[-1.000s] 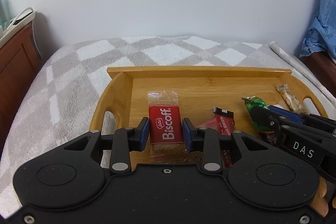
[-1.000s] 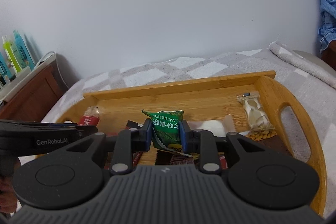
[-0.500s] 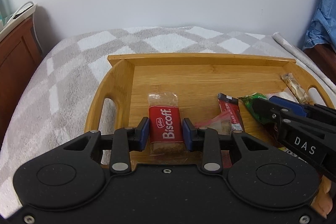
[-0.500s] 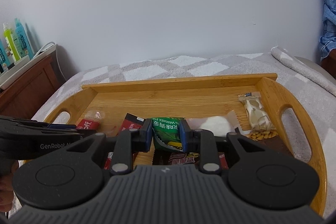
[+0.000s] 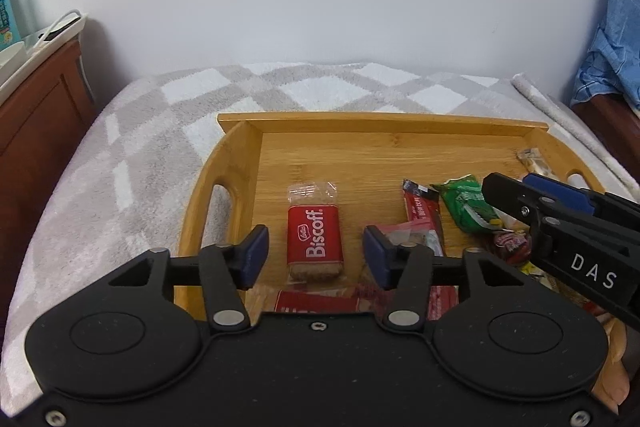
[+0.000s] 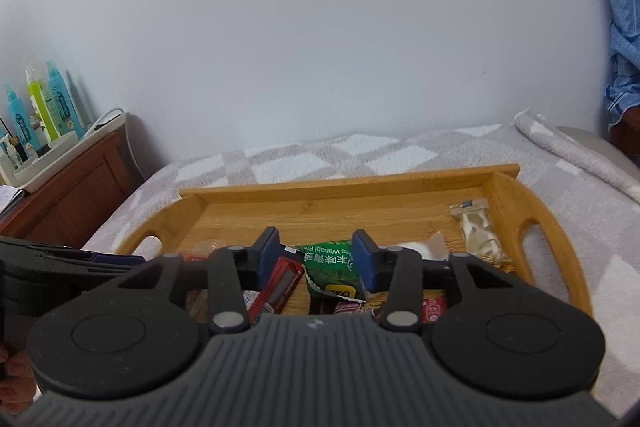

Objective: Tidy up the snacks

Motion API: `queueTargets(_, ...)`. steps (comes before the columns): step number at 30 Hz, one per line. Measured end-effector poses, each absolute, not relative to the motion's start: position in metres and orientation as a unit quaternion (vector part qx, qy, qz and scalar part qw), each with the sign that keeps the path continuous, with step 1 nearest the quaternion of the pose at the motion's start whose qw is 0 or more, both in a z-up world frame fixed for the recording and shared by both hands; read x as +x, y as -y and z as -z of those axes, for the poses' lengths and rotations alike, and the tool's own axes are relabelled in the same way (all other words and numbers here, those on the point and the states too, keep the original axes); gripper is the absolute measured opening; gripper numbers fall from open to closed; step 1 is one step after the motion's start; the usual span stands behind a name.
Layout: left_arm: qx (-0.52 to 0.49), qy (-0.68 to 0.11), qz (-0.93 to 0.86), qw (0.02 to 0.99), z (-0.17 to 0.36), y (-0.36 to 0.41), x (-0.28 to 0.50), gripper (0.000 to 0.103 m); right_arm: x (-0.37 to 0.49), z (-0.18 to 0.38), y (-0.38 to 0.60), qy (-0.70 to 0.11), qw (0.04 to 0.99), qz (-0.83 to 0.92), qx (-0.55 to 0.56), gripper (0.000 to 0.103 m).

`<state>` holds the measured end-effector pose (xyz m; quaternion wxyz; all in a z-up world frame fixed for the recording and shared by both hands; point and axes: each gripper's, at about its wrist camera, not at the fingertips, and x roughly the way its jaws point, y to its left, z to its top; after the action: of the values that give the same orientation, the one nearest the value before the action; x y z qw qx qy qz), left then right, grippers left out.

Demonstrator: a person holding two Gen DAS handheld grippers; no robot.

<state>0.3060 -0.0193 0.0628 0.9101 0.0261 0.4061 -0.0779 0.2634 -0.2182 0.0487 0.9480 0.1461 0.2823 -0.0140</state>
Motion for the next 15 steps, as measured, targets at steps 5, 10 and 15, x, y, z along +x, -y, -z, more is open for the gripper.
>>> queueTargets(5,0.025,-0.399,0.074,0.913,-0.074,0.017,0.29,0.061,0.247,-0.061,0.22,-0.271,0.954,0.026,0.129,0.073)
queueTargets(10,0.023,-0.392,0.075,0.917,-0.083,0.016,0.273,0.073,0.23,-0.072,0.227,-0.261,0.956,0.037,0.127,0.08)
queueTargets(15,0.018,-0.388,0.078,0.918,-0.091,0.017,0.253,0.08,0.214,-0.083,0.231,-0.254,0.958,0.048,0.125,0.088)
